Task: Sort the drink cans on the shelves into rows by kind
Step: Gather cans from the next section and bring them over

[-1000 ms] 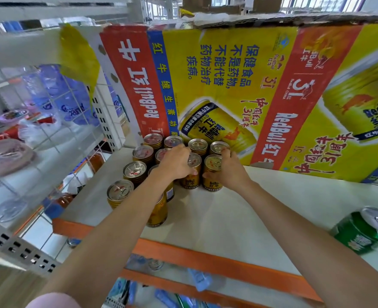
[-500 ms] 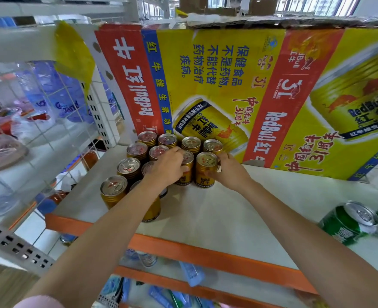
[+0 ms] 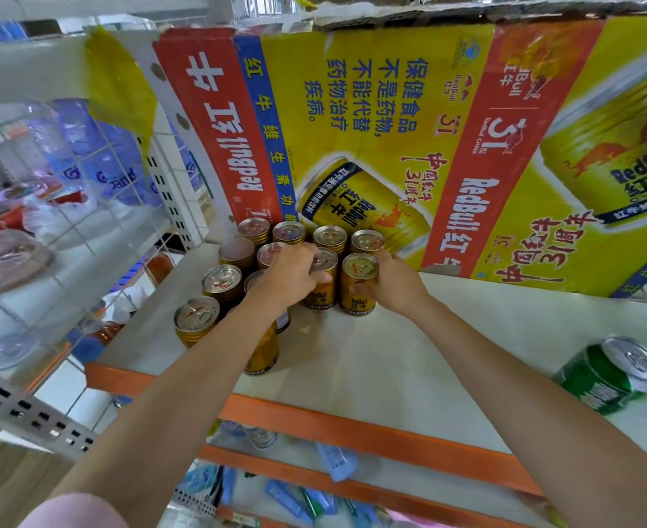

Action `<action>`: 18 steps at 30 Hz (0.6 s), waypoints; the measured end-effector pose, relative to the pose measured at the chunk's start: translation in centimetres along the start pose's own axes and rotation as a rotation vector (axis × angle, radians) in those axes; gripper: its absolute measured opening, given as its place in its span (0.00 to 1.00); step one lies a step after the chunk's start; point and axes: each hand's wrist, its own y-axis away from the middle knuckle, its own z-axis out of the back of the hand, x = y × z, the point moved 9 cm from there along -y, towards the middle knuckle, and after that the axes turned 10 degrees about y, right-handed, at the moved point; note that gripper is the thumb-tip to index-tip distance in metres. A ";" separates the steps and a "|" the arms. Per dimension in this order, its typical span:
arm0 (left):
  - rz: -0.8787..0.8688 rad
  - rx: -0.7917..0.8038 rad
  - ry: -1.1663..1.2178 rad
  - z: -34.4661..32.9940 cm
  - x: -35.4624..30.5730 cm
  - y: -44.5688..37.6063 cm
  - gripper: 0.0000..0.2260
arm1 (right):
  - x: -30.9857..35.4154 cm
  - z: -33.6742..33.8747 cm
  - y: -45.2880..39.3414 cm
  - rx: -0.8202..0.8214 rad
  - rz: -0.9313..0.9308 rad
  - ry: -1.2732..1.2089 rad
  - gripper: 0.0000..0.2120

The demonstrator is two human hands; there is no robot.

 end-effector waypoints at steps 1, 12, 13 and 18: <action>0.001 -0.002 -0.012 0.0 -0.2 -0.1 0.22 | -0.1 0.0 0.0 -0.004 -0.005 -0.011 0.37; -0.020 0.060 -0.119 -0.6 -1.3 0.4 0.23 | -0.3 0.0 0.9 0.019 -0.017 0.024 0.37; -0.028 0.076 -0.165 -0.7 -1.5 0.4 0.23 | -0.4 0.1 1.1 0.023 -0.004 0.041 0.35; -0.164 0.018 -0.289 -0.7 -4.5 1.2 0.16 | -1.4 1.7 2.7 0.049 0.131 0.221 0.23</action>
